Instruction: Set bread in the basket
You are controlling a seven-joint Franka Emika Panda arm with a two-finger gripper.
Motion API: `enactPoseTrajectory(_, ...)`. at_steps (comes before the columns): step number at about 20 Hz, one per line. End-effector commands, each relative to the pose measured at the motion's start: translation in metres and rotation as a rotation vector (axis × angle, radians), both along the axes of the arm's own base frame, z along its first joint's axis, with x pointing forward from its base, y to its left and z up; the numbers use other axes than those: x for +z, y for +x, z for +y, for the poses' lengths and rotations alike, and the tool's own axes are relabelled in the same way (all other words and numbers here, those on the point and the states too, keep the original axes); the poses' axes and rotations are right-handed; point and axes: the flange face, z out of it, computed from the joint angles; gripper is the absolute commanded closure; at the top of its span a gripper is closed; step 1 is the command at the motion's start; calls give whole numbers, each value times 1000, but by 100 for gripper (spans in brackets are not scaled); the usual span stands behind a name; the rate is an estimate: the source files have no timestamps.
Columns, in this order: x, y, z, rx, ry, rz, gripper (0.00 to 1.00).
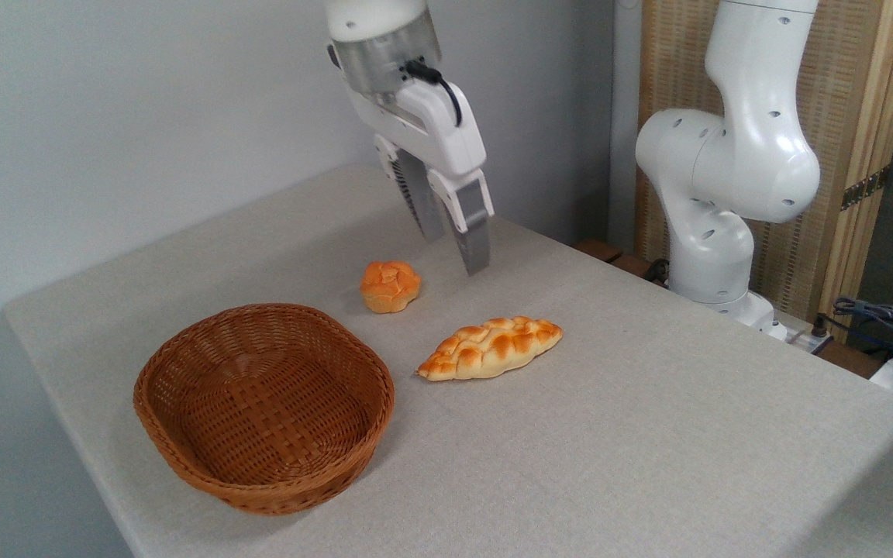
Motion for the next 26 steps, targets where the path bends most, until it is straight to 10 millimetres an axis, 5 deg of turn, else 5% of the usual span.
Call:
enactPoseTrajectory(1,-29,-19,6,-55,7,-18,0)
enactPoseTrajectory(10,-127,-21,-26,-201,115,50,0)
enactPoseTrajectory(16,-162,-19,-36,-222,119,85,0)
enactPoseTrajectory(22,-164,-17,-37,-223,115,72,70)
enactPoseTrajectory(26,-164,-17,-36,-223,115,72,76)
